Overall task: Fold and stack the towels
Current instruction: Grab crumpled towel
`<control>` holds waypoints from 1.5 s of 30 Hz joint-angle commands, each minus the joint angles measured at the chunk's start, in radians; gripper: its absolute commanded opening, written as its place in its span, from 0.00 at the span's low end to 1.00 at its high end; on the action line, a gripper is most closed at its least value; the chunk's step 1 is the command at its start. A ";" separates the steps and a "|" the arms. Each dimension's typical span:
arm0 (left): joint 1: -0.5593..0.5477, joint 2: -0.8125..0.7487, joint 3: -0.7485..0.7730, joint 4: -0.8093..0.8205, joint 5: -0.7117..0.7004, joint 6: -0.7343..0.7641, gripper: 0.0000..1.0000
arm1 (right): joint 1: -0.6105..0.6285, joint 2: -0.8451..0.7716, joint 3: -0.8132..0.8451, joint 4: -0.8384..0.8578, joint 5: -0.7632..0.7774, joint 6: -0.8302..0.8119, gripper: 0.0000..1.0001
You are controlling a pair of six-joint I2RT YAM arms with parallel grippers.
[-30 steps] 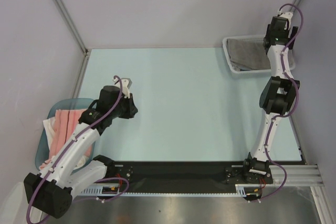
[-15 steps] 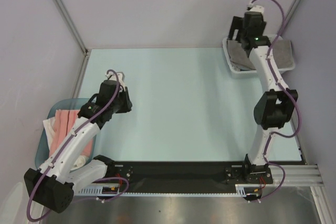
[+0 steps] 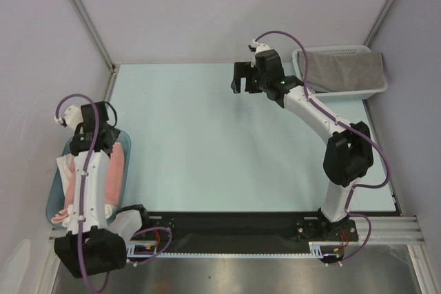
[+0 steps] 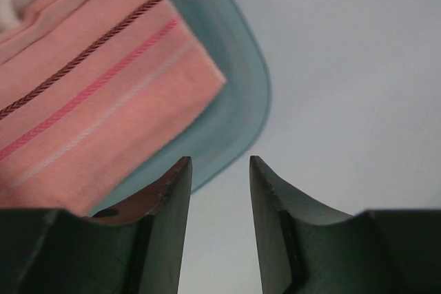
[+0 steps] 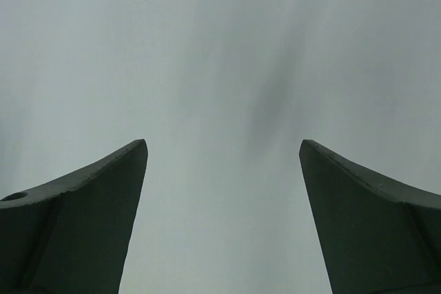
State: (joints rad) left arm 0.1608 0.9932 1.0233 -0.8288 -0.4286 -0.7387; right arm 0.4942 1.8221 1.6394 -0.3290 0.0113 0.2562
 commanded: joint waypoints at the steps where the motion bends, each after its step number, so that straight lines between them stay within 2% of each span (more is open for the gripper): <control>1: 0.130 0.050 -0.083 0.011 -0.018 -0.123 0.43 | 0.020 0.005 -0.030 0.062 -0.072 0.046 0.96; 4: 0.270 0.134 -0.147 0.077 0.027 -0.172 0.36 | 0.063 0.011 -0.050 0.062 -0.082 0.045 0.96; 8: 0.328 0.261 -0.172 0.173 0.053 -0.195 0.33 | 0.101 0.011 -0.078 0.079 -0.088 0.049 0.95; 11: 0.329 0.349 -0.114 0.185 0.050 -0.206 0.36 | 0.119 0.000 -0.110 0.096 -0.085 0.052 0.95; 17: 0.341 0.484 0.003 0.100 -0.058 -0.222 0.46 | 0.118 -0.029 -0.183 0.120 -0.079 0.051 0.95; 27: 0.367 0.614 -0.005 0.155 -0.096 -0.192 0.60 | 0.113 -0.049 -0.223 0.150 -0.108 0.049 0.94; 29: 0.371 0.630 -0.023 0.181 -0.094 -0.171 0.59 | 0.113 -0.052 -0.236 0.156 -0.109 0.049 0.94; 32: 0.373 0.630 -0.048 0.207 -0.091 -0.156 0.44 | 0.112 -0.052 -0.240 0.157 -0.112 0.051 0.92; 33: 0.373 0.627 -0.049 0.209 -0.091 -0.156 0.30 | 0.112 -0.052 -0.240 0.160 -0.112 0.052 0.91; 36: 0.373 0.607 -0.031 0.198 -0.082 -0.142 0.09 | 0.115 -0.053 -0.242 0.162 -0.117 0.054 0.91; 38: 0.373 0.578 0.001 0.166 -0.072 -0.131 0.01 | 0.115 -0.057 -0.243 0.162 -0.117 0.055 0.91; 45: 0.372 0.401 0.060 0.096 0.001 -0.094 0.00 | 0.113 -0.063 -0.247 0.159 -0.109 0.051 0.91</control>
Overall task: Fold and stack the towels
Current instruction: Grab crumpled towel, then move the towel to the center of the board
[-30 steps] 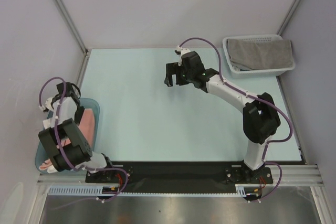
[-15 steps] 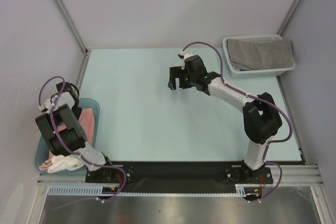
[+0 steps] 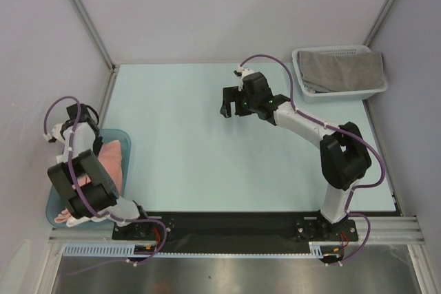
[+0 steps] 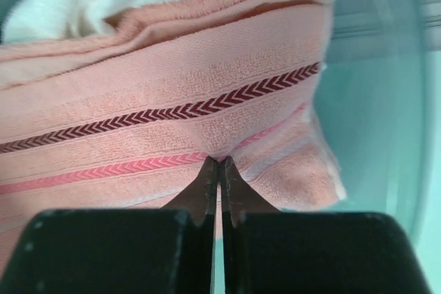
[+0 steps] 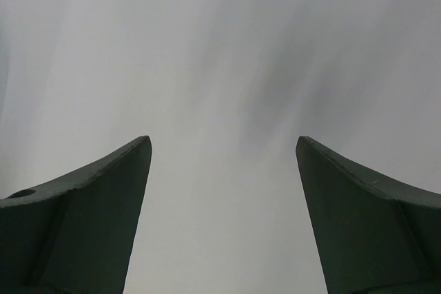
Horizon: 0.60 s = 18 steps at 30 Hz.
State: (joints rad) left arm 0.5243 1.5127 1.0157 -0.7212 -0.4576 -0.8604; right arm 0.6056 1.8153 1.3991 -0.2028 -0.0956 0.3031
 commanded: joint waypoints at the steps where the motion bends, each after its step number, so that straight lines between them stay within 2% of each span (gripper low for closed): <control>1: 0.008 -0.141 0.070 -0.015 0.043 0.032 0.00 | 0.002 -0.056 -0.008 0.034 -0.003 0.005 0.91; 6: -0.016 -0.316 0.104 -0.011 0.091 0.092 0.00 | 0.005 -0.057 -0.011 0.037 -0.006 0.011 0.90; 9: -0.081 -0.373 0.165 -0.006 0.100 0.112 0.00 | 0.006 -0.059 -0.009 0.039 -0.007 0.011 0.90; 14: -0.292 -0.395 0.384 -0.060 0.047 0.135 0.00 | 0.006 -0.073 -0.008 0.034 0.002 0.007 0.90; 15: -0.375 -0.390 0.424 -0.081 0.012 0.145 0.00 | 0.006 -0.076 -0.008 0.032 0.008 0.004 0.90; 17: -0.466 -0.368 0.550 -0.095 -0.027 0.152 0.00 | 0.003 -0.083 -0.008 0.032 0.022 0.001 0.90; 18: -0.571 -0.358 0.593 -0.110 -0.070 0.167 0.00 | -0.003 -0.092 -0.009 0.031 0.034 0.001 0.90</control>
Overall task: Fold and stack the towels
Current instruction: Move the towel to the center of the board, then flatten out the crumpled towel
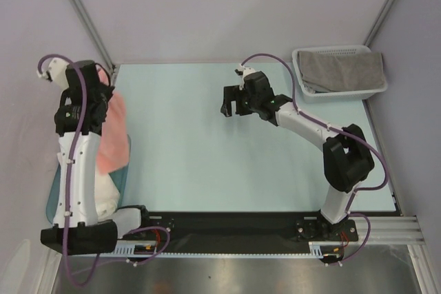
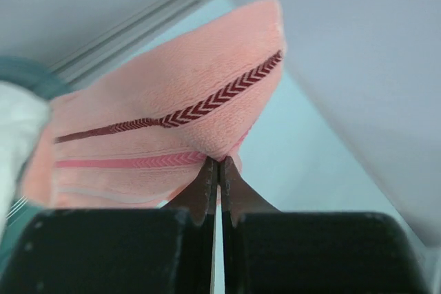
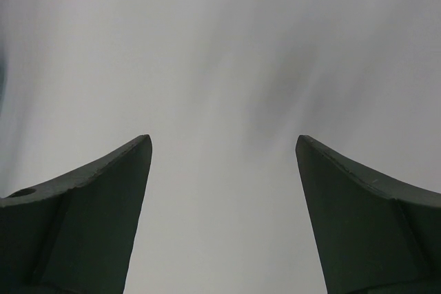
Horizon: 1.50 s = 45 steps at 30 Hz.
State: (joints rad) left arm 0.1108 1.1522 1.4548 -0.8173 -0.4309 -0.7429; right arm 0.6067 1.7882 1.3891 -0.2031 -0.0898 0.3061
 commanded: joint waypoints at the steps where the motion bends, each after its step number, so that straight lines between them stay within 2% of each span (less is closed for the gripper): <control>1: -0.210 0.033 0.241 -0.022 -0.121 0.059 0.00 | -0.005 -0.072 0.001 0.030 0.030 -0.001 0.90; 2: -0.265 0.050 0.283 -0.026 -0.150 0.071 0.00 | -0.010 -0.078 -0.004 0.031 0.036 0.002 0.90; 3: -0.375 0.073 0.326 -0.035 -0.208 0.092 0.00 | -0.015 -0.091 -0.007 0.033 0.047 0.005 0.90; 4: -0.428 0.095 0.398 -0.045 -0.232 0.106 0.00 | -0.022 -0.099 -0.010 0.036 0.054 0.014 0.90; 6: -0.558 0.164 0.449 -0.054 -0.255 0.123 0.00 | -0.035 -0.121 -0.016 0.034 0.085 0.025 0.90; 10: -0.692 0.236 0.417 0.003 -0.247 0.112 0.00 | -0.084 -0.161 -0.047 0.015 0.160 0.083 0.90; 13: -0.744 0.248 0.239 0.111 -0.183 0.077 0.00 | -0.133 -0.214 -0.123 0.025 0.203 0.140 0.92; 16: -0.812 0.233 -0.113 0.315 -0.039 0.045 0.00 | -0.182 -0.275 -0.224 0.057 0.219 0.179 0.93; 19: -0.910 0.271 -0.314 0.458 0.038 0.017 0.14 | -0.214 -0.312 -0.286 0.067 0.236 0.192 0.93; 21: -0.974 0.294 -0.370 0.497 0.043 0.005 0.22 | -0.219 -0.342 -0.326 0.059 0.260 0.200 0.93; 23: -0.988 0.293 -0.441 0.529 0.069 -0.012 0.33 | -0.214 -0.372 -0.376 0.068 0.272 0.202 0.94; 25: -0.994 0.261 -0.496 0.573 0.100 -0.013 0.38 | -0.197 -0.385 -0.398 0.068 0.262 0.203 0.93; 26: -0.994 0.221 -0.502 0.572 0.095 -0.013 0.45 | -0.185 -0.389 -0.406 0.070 0.266 0.199 0.93; 29: -0.993 0.161 -0.495 0.517 0.035 0.005 0.46 | -0.108 -0.397 -0.429 0.054 0.303 0.191 0.92; 31: -0.984 0.118 -0.469 0.448 -0.046 0.007 0.46 | -0.065 -0.389 -0.452 0.076 0.294 0.205 0.87; 33: -0.949 0.104 -0.459 0.417 -0.068 0.000 0.48 | -0.035 -0.374 -0.450 0.094 0.289 0.214 0.84; 38: -0.829 0.127 -0.464 0.400 0.018 -0.020 0.49 | 0.045 -0.239 -0.340 0.117 0.255 0.217 0.80; 45: -0.695 0.058 -0.543 0.441 0.127 0.000 0.50 | 0.093 -0.041 -0.202 0.172 0.182 0.223 0.78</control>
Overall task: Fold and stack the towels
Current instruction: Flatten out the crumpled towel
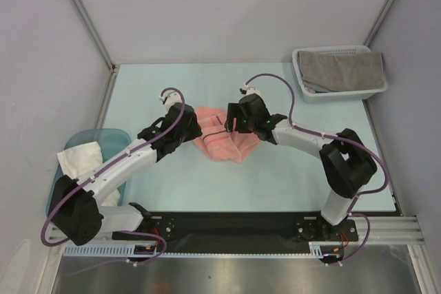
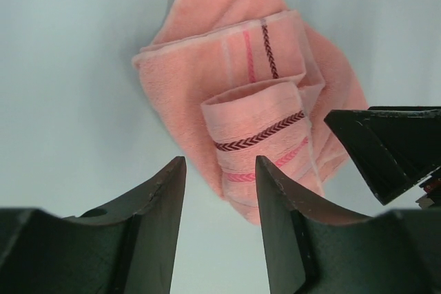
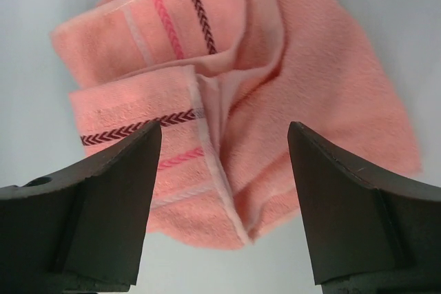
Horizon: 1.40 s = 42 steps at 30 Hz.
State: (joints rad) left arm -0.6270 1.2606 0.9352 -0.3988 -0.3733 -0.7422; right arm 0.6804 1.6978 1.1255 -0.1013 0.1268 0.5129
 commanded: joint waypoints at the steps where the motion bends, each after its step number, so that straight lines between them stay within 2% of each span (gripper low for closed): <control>1: 0.052 -0.059 -0.038 0.025 0.080 0.000 0.50 | 0.027 0.068 0.071 0.072 -0.041 0.018 0.78; 5: 0.072 -0.059 -0.052 0.031 0.111 0.014 0.50 | 0.050 0.140 0.115 0.071 -0.064 0.026 0.77; 8: 0.075 -0.055 -0.062 0.041 0.131 0.012 0.50 | 0.057 0.142 0.099 0.072 -0.067 0.038 0.73; 11: 0.075 -0.044 -0.072 0.055 0.149 0.010 0.50 | 0.059 0.109 0.057 0.083 -0.059 0.044 0.58; 12: 0.078 -0.040 -0.070 0.055 0.155 0.010 0.49 | 0.059 0.086 0.037 0.081 -0.056 0.044 0.47; 14: 0.078 -0.032 -0.072 0.069 0.165 0.010 0.49 | 0.059 0.063 0.017 0.083 -0.050 0.042 0.38; 15: 0.078 -0.024 -0.075 0.074 0.174 0.007 0.49 | 0.059 0.039 -0.007 0.086 -0.050 0.041 0.27; 18: 0.079 -0.003 -0.070 0.094 0.188 0.009 0.49 | 0.061 -0.012 -0.064 0.092 -0.069 0.042 0.14; 20: 0.079 0.011 -0.069 0.106 0.200 0.014 0.49 | 0.059 -0.035 -0.098 0.136 -0.067 0.039 0.16; 21: 0.079 0.025 -0.065 0.107 0.203 0.014 0.50 | 0.057 -0.043 -0.111 0.150 -0.069 0.038 0.29; 22: 0.079 0.029 -0.065 0.110 0.209 0.015 0.50 | 0.054 -0.044 -0.128 0.161 -0.069 0.036 0.34; 24: 0.079 0.039 -0.070 0.118 0.215 0.015 0.50 | 0.039 -0.035 -0.121 0.178 -0.096 0.038 0.24; 26: 0.079 0.042 -0.073 0.121 0.221 0.014 0.50 | 0.044 -0.021 -0.107 0.186 -0.116 0.036 0.24; 28: 0.082 0.043 -0.073 0.117 0.218 0.018 0.50 | 0.048 -0.017 -0.109 0.193 -0.116 0.038 0.29; 30: 0.088 0.042 -0.079 0.121 0.220 0.021 0.50 | 0.048 -0.003 -0.105 0.212 -0.116 0.047 0.42; 33: 0.095 0.042 -0.081 0.123 0.231 0.020 0.50 | 0.048 0.037 -0.073 0.216 -0.116 0.047 0.50; 40: 0.099 0.039 -0.084 0.121 0.234 0.026 0.50 | 0.042 0.103 -0.027 0.218 -0.116 0.047 0.50; 42: 0.101 0.040 -0.087 0.124 0.238 0.026 0.50 | 0.045 0.108 -0.032 0.219 -0.143 0.047 0.45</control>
State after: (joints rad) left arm -0.5388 1.3045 0.8600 -0.3103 -0.1505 -0.7322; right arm 0.7265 1.7958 1.0565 0.0803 0.0086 0.5575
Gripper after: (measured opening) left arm 0.496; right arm 0.477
